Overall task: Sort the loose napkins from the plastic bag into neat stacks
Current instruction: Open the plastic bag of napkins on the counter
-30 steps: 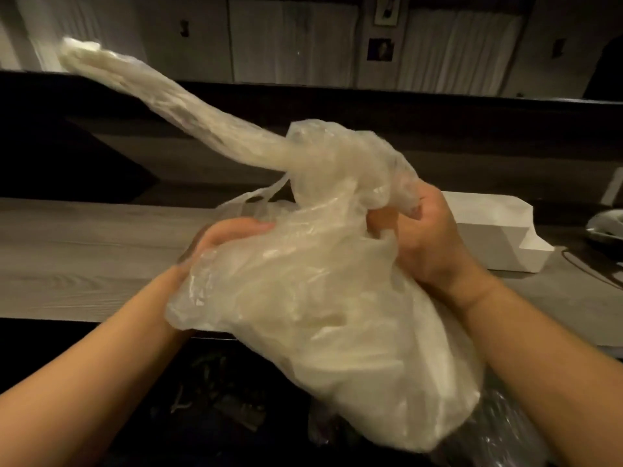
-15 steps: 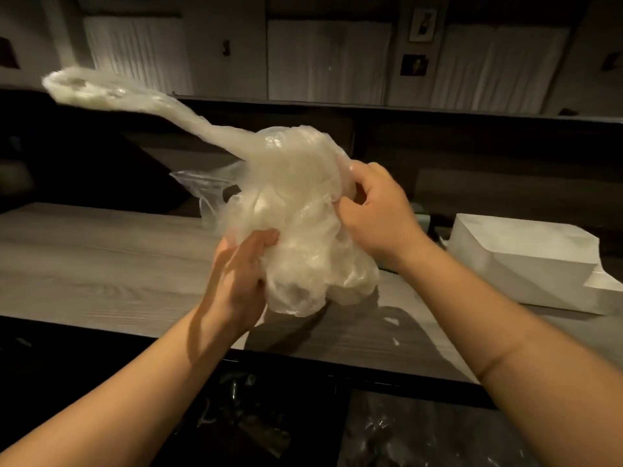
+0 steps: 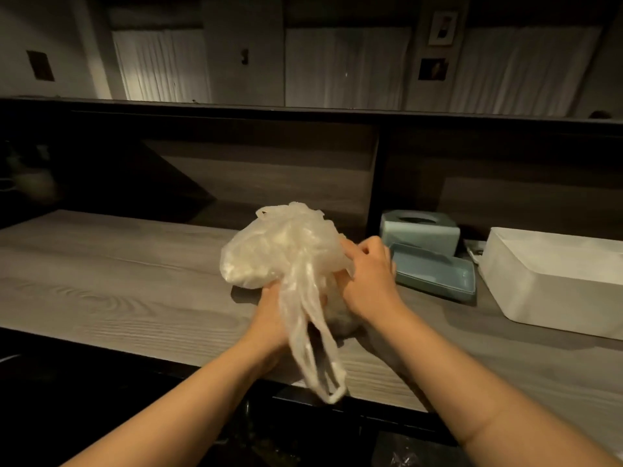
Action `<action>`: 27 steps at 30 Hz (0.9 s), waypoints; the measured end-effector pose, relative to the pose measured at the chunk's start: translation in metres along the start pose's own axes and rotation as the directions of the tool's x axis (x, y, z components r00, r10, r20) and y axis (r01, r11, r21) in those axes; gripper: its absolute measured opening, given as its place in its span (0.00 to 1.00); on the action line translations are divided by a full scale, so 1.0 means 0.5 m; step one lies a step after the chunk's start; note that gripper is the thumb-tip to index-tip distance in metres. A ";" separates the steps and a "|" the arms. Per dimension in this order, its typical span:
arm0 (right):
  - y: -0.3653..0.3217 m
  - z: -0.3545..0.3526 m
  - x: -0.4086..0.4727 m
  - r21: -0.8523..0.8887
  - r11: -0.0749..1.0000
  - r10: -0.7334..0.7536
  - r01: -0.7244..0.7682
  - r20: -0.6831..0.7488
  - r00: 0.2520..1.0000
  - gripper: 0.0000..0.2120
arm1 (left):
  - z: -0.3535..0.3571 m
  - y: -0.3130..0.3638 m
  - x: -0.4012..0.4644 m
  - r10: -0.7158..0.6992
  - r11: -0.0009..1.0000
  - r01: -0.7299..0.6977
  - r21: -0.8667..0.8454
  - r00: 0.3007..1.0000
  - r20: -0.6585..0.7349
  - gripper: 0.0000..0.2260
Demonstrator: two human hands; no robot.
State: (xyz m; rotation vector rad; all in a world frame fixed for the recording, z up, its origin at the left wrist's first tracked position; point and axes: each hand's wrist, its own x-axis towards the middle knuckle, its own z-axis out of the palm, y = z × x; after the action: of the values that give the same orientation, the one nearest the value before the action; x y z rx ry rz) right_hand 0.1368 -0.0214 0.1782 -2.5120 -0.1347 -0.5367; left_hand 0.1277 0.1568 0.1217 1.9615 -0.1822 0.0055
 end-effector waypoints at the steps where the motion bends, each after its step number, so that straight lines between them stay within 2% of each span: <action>1: 0.012 0.006 0.007 0.029 0.999 0.039 -0.040 0.034 0.999 0.27 | -0.008 0.011 0.002 0.079 0.988 -0.081 0.134 0.997 0.018 0.19; 2: 0.023 0.008 0.013 0.063 0.995 0.070 -0.074 0.056 0.996 0.27 | -0.015 0.028 0.006 0.125 0.975 -0.125 0.182 0.992 0.011 0.16; 4: 0.046 0.007 0.021 0.163 0.982 0.077 -0.092 0.097 0.992 0.29 | -0.022 0.062 -0.006 0.190 0.958 -0.189 0.216 0.982 0.019 0.18; 6: 0.066 -0.006 0.021 0.283 0.956 0.028 -0.075 0.169 0.985 0.32 | -0.029 0.060 -0.014 0.243 0.948 -0.243 0.205 0.970 0.023 0.19; 8: 0.084 -0.018 0.016 0.402 0.915 -0.043 -0.030 0.172 0.984 0.29 | -0.035 0.051 -0.026 0.341 0.922 -0.329 0.204 0.940 -0.026 0.19; 9: 0.091 -0.024 0.014 0.469 0.883 -0.046 -0.023 0.135 0.990 0.27 | -0.037 0.046 -0.029 0.422 0.892 -0.406 0.197 0.905 -0.046 0.18; 11: 0.106 -0.033 0.011 0.541 0.840 0.014 -0.032 0.037 0.999 0.22 | -0.042 0.047 -0.034 0.607 0.788 -0.578 0.213 0.787 -0.108 0.17; 12: 0.115 -0.037 0.010 0.500 0.865 0.059 -0.038 -0.026 0.998 0.21 | -0.047 0.050 -0.035 0.680 0.732 -0.650 0.206 0.719 -0.148 0.16; 13: 0.123 -0.042 0.011 0.386 0.921 0.095 -0.057 -0.081 0.992 0.19 | -0.052 0.055 -0.035 0.725 0.689 -0.698 0.195 0.666 -0.175 0.16; 15: 0.137 -0.053 0.014 0.068 0.992 0.118 -0.111 -0.120 0.986 0.17 | -0.065 0.072 -0.024 0.781 0.621 -0.762 0.186 0.578 -0.239 0.17; 17: 0.143 -0.060 0.018 -0.125 0.978 0.161 -0.168 -0.066 0.985 0.18 | -0.071 0.095 -0.007 0.807 0.570 -0.796 0.202 0.496 -0.322 0.15; 19: 0.147 -0.063 0.019 -0.192 0.958 0.219 -0.215 0.003 0.976 0.19 | -0.071 0.115 0.015 0.806 0.561 -0.790 0.249 0.450 -0.385 0.09; 20: 0.150 -0.063 0.019 -0.213 0.951 0.235 -0.225 0.024 0.972 0.19 | -0.070 0.121 0.027 0.799 0.576 -0.766 0.286 0.452 -0.397 0.08; 22: 0.155 -0.064 0.019 -0.246 0.938 0.263 -0.243 0.053 0.963 0.17 | -0.065 0.127 0.050 0.779 0.624 -0.699 0.349 0.521 -0.349 0.13; 24: 0.155 -0.065 0.019 -0.274 0.926 0.287 -0.260 0.063 0.956 0.14 | -0.055 0.123 0.066 0.719 0.687 -0.632 0.359 0.664 -0.206 0.21; 26: 0.157 -0.066 0.019 -0.293 0.914 0.301 -0.279 0.034 0.953 0.12 | -0.038 0.113 0.070 0.579 0.786 -0.536 0.309 0.813 -0.063 0.29; 27: 0.157 -0.068 0.020 -0.299 0.909 0.309 -0.291 0.015 0.951 0.14 | -0.030 0.104 0.072 0.513 0.825 -0.485 0.289 0.858 -0.026 0.33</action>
State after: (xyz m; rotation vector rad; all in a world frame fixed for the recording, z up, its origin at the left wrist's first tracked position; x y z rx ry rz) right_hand 0.1502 -0.1059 0.1681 -2.7664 0.3297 -0.3724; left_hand 0.1576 0.1465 0.1785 2.1266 -0.6578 0.5023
